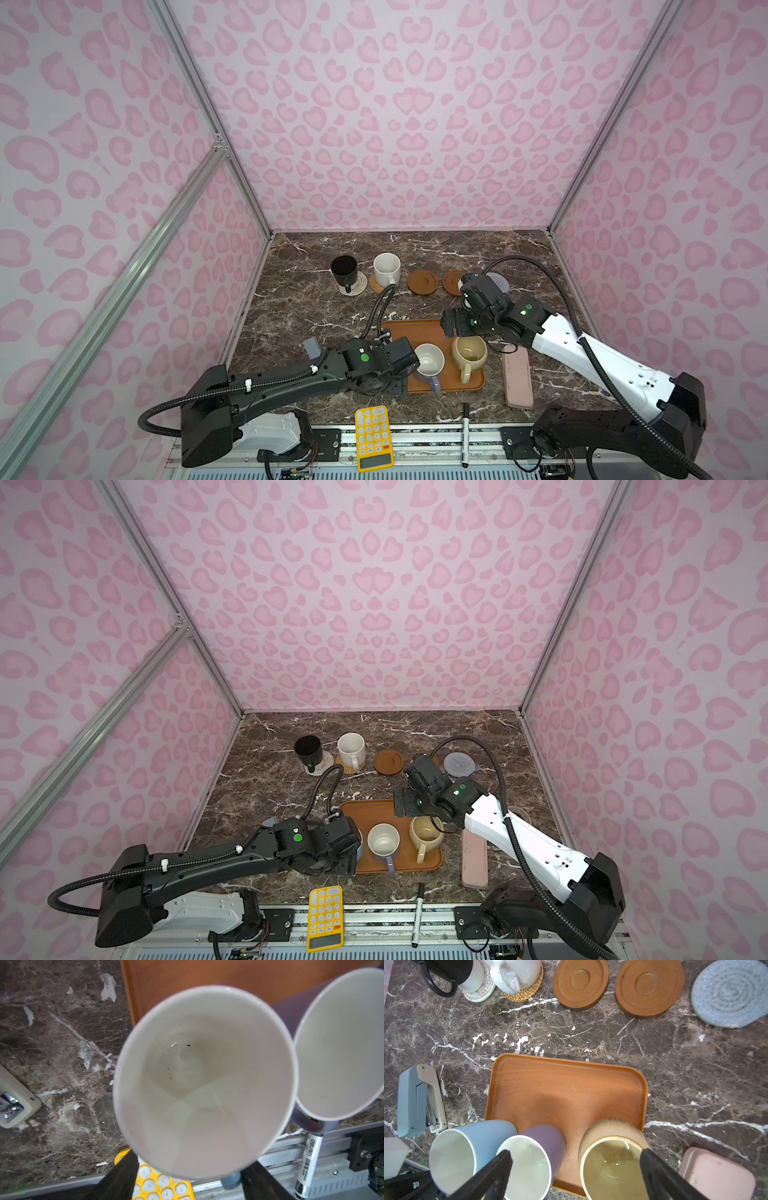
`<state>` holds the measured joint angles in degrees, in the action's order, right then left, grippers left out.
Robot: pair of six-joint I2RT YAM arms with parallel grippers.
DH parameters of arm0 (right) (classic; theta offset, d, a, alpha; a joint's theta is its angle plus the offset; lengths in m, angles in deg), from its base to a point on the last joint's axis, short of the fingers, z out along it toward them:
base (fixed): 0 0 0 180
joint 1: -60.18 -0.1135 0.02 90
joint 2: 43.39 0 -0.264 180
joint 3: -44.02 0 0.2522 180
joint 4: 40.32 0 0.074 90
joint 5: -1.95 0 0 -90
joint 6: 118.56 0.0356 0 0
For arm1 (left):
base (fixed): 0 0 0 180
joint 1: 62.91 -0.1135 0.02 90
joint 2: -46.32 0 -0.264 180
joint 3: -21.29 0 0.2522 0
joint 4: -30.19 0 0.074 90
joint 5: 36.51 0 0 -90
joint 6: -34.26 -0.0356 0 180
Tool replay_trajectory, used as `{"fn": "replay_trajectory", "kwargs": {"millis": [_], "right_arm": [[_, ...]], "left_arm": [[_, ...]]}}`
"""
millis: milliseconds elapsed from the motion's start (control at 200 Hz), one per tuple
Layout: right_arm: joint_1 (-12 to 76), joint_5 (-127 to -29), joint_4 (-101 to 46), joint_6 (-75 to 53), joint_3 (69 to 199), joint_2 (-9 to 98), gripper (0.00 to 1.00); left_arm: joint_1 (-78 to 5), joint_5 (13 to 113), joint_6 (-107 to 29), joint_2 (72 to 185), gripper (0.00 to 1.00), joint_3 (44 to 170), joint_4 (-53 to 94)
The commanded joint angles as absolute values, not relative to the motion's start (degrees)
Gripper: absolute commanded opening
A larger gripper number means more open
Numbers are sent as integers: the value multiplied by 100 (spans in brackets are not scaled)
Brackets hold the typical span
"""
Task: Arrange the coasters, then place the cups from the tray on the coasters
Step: 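Lower the left gripper onto the light blue mug rim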
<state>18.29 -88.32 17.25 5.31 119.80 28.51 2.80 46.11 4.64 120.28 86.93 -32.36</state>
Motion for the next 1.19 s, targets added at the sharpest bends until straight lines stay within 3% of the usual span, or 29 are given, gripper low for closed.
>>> {"fn": "replay_trajectory", "kwargs": {"millis": [0, 100, 280, 640, 725, 1020, 1190], "right_arm": [[1825, -8857, 1595, 615, 11908, 2799, 98], [1825, -8827, 1523, 645, 11838, 2763, 98], [1770, -8805, 1440, 715, 11765, 2789, 98], [1655, -8883, 1387, 789, 11664, 2759, 98], [1659, -8900, 1369, 775, 11640, 2745, 98], [1664, -8900, 1302, 684, 11658, 2758, 98], [1675, -8936, 1143, 660, 11533, 2641, 98]], "left_arm": [[277, 4330, 475, 12100, 65, 8760, -3291], [292, 4275, 351, 12194, 58, 8830, -3203], [285, 4207, 177, 12450, 55, 8957, -3129], [283, 4138, 233, 12604, 38, 9055, -3249], [283, 4092, 240, 12651, 26, 9098, -3317], [283, 3937, 249, 12727, 4, 9242, -3455], [284, 3917, 228, 12667, 4, 9253, -3415]]}}
